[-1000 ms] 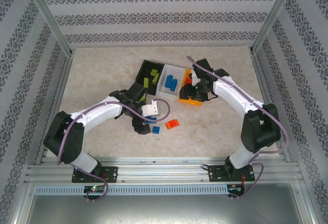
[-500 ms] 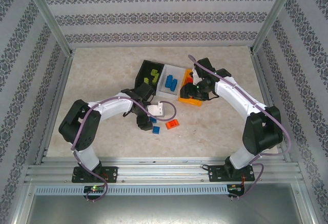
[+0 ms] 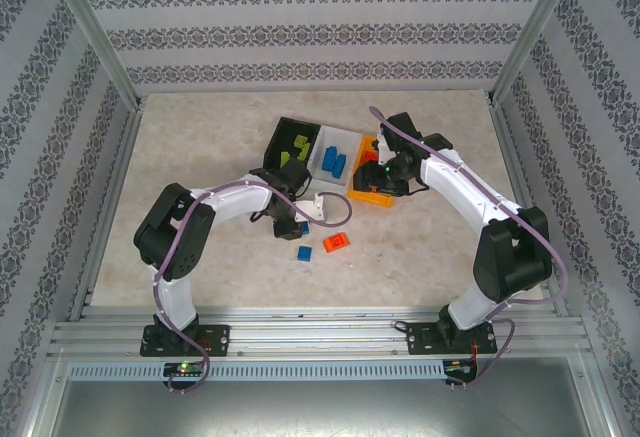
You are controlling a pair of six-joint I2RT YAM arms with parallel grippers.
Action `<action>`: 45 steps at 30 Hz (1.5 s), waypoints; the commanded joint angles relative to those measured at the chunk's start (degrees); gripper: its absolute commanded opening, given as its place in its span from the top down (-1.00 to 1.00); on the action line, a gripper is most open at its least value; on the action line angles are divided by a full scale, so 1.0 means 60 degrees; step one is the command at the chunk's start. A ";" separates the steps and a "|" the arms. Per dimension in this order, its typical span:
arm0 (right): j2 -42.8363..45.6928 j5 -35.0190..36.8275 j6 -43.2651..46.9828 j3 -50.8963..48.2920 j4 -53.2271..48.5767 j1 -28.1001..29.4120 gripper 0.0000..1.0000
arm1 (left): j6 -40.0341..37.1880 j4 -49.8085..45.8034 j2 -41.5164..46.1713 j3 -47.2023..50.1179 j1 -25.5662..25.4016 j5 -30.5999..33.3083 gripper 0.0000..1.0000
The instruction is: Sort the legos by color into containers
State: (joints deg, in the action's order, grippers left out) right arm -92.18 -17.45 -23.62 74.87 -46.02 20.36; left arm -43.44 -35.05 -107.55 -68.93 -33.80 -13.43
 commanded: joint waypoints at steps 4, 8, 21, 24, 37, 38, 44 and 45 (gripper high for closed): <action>0.0169 -0.0095 0.0226 0.0046 -0.0185 -0.0175 -0.22 | 0.0348 -0.0529 0.0063 -0.0093 -0.0029 0.0094 0.65; 0.0281 -0.0094 0.0191 -0.0018 -0.0156 -0.0291 -0.22 | 0.1117 -0.0358 0.0453 -0.0578 0.0236 -0.0002 0.67; 0.1094 -0.0226 -0.0129 -0.0597 0.0034 -0.0723 -0.23 | 0.3525 0.0637 -0.0670 -0.4231 0.0415 0.0739 0.62; 0.1262 -0.0187 -0.0142 -0.0650 -0.0055 -0.0741 -0.23 | 0.3910 0.0744 -0.1491 -0.5289 0.0422 0.1123 0.62; 0.2299 -0.0065 -0.0590 -0.1560 0.0003 -0.0746 -0.22 | 0.4662 0.1541 -0.2709 -0.6726 0.0616 0.0733 -0.04; 0.2362 -0.0065 -0.0623 -0.1668 0.0049 -0.0767 -0.22 | 0.4673 0.1602 -0.2656 -0.6694 0.0637 0.0701 -0.10; 0.2358 -0.0205 -0.0730 -0.1841 0.0242 -0.0757 -0.22 | 0.4759 0.1575 -0.2369 -0.6547 0.0653 0.0711 -0.43; 0.2307 -0.0252 -0.0728 -0.1823 0.0259 -0.0759 -0.23 | 0.4775 0.1538 -0.2293 -0.6516 0.0666 0.0728 -0.48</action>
State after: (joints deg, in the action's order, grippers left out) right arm -78.78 -17.69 -26.94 64.36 -45.65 16.23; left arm -15.94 -27.29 -124.70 -107.50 -30.26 -8.73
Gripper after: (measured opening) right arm 0.613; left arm 0.721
